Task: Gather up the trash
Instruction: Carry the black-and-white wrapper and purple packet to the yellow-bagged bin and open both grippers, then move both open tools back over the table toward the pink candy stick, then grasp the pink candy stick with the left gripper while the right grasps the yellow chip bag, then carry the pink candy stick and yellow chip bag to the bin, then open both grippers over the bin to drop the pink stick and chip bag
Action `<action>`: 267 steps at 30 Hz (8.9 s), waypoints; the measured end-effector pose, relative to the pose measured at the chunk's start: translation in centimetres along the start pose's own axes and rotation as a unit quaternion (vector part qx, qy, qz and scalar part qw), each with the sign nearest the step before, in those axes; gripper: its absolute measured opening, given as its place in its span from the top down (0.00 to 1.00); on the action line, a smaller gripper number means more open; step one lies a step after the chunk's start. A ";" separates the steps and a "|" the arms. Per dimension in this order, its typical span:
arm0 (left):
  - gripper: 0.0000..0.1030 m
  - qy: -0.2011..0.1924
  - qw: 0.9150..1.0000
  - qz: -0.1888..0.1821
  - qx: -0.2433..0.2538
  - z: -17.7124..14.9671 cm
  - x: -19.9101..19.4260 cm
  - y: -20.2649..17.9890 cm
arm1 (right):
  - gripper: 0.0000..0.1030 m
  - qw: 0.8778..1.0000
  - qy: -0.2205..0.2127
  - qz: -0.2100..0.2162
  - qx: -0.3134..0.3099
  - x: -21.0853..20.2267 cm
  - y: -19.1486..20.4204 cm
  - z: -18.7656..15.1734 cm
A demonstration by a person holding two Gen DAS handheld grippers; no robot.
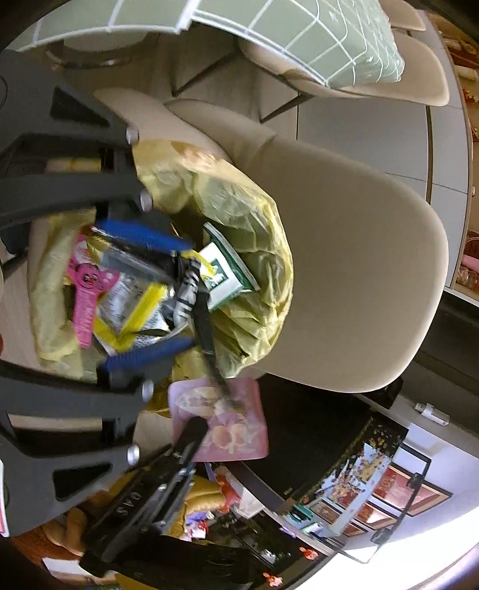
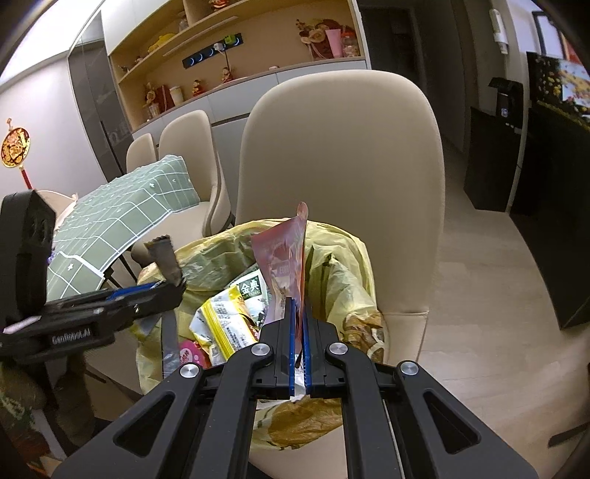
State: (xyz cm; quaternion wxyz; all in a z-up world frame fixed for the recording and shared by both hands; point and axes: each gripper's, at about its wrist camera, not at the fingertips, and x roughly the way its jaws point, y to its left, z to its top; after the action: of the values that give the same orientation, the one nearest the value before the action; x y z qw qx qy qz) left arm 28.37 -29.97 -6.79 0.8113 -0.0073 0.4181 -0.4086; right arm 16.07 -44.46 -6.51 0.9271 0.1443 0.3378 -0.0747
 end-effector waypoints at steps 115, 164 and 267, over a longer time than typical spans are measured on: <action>0.76 -0.101 0.914 0.311 -0.240 -19.2 -43.6 30.4 | 0.49 0.864 0.109 0.340 -0.354 6.9 56.6 -0.3; 0.70 -0.053 0.926 0.321 -0.189 -19.1 -40.5 27.9 | 0.73 0.894 0.020 0.224 -0.387 -1.0 52.3 -4.2; 0.37 -0.024 0.991 0.109 -0.069 -7.7 -10.2 4.8 | 0.73 0.973 0.212 -0.019 -0.091 13.5 7.4 -0.2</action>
State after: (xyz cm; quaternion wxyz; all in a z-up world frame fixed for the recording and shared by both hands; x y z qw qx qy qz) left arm 23.07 -17.38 -6.60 0.8583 -0.0277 0.4240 -0.2877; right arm 27.95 -37.93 -13.84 0.8420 0.0653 0.5347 -0.0295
